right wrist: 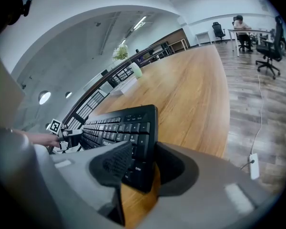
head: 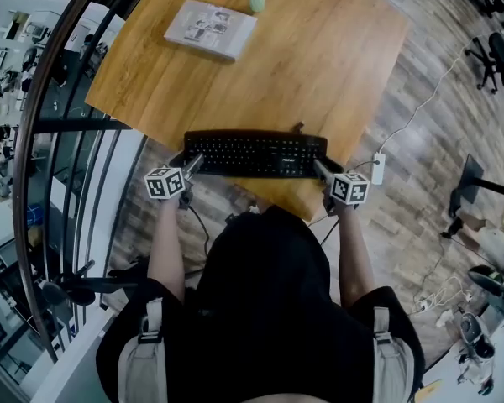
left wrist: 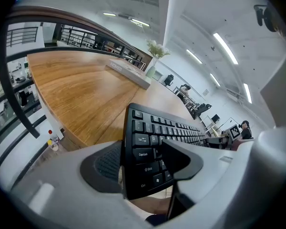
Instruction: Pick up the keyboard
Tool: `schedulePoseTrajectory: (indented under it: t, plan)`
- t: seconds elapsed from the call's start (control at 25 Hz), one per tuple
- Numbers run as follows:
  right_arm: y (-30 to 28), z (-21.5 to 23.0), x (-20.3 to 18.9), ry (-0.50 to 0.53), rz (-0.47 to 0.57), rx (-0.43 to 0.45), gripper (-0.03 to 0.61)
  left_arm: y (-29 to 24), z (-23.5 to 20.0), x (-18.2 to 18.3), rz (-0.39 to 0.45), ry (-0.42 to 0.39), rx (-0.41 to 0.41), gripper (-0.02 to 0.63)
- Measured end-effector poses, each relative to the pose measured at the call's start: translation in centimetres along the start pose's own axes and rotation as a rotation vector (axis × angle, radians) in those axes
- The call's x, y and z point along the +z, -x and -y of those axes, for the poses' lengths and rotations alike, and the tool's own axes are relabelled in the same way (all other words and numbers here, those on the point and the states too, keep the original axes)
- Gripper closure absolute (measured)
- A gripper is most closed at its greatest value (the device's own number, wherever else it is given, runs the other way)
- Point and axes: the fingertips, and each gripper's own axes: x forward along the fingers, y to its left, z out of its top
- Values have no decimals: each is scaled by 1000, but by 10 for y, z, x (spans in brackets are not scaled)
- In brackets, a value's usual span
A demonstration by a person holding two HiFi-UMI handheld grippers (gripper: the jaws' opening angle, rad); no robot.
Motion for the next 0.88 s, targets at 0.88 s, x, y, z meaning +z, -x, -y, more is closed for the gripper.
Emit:
schedulePoseTrajectory:
  t: [0.88]
  plan:
    - [115,-83,-21,204,201,40,423,132,62,-39,264,-41,-38,356]
